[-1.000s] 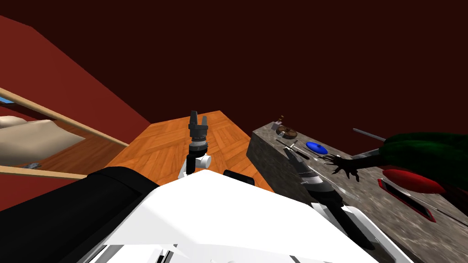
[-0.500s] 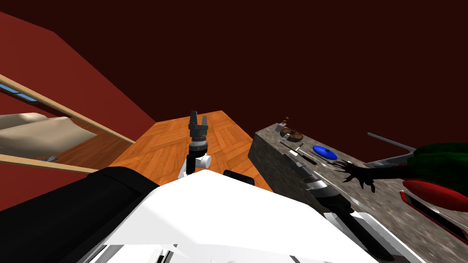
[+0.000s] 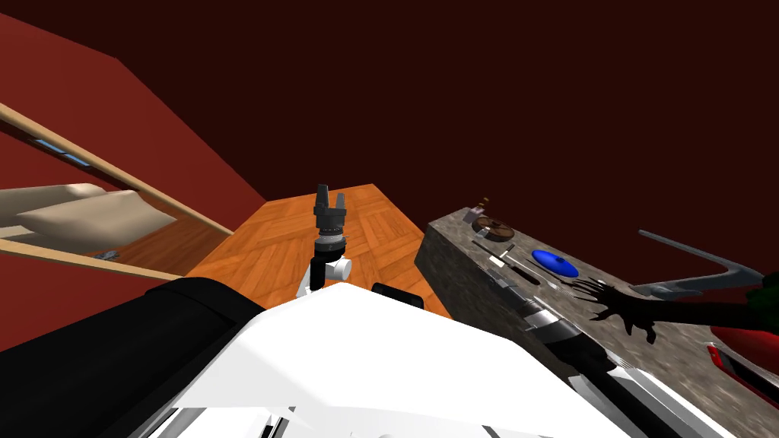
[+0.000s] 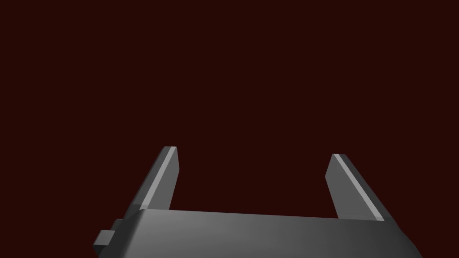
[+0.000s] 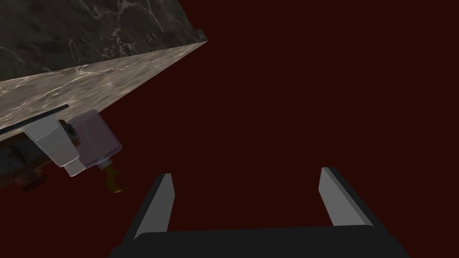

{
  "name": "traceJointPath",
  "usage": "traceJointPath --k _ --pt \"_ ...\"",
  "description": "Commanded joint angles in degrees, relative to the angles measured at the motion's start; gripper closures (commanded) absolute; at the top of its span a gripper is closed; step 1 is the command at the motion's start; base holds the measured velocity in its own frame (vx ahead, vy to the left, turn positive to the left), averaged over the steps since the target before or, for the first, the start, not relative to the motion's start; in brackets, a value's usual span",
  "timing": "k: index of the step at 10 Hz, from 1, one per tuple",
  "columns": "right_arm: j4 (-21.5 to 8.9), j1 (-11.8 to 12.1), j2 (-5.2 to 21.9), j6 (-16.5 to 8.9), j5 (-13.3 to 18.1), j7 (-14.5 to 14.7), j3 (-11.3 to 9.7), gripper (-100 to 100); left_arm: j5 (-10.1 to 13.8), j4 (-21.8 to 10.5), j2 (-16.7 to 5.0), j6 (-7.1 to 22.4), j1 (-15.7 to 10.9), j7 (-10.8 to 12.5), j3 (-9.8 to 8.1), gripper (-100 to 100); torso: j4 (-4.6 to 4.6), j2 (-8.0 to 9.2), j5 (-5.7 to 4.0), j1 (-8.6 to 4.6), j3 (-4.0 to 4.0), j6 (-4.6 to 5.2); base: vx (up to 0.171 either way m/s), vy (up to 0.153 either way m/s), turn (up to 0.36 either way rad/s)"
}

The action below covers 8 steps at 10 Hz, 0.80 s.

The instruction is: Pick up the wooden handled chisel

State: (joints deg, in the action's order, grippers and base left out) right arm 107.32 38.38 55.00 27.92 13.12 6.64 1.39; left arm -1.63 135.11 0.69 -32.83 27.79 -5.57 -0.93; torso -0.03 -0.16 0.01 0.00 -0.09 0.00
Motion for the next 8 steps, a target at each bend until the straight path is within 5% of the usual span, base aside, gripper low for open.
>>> traceJointPath --k 1,3,8 --pt "-1.89 1.41 2.86 -0.52 0.83 -0.42 -0.3 -100 0.0 0.0 0.0 0.0 0.0 0.0 0.0 0 0.0 0.0 0.0 0.0 0.0 0.0 0.059 0.009 0.128" --pt "-1.89 1.41 5.05 -0.52 0.83 -0.42 -0.3 -100 0.0 0.0 0.0 0.0 0.0 0.0 0.0 0 -0.02 -0.06 0.0 0.0 -0.04 -0.01 0.041 -0.003 0.027" --pt "-7.94 5.48 14.35 -0.4 3.08 -1.27 -1.27 -100 0.0 0.0 0.0 0.0 0.0 0.0 0.0 0 -0.02 -0.07 0.0 -0.01 -0.04 0.01 0.058 -0.004 0.104"
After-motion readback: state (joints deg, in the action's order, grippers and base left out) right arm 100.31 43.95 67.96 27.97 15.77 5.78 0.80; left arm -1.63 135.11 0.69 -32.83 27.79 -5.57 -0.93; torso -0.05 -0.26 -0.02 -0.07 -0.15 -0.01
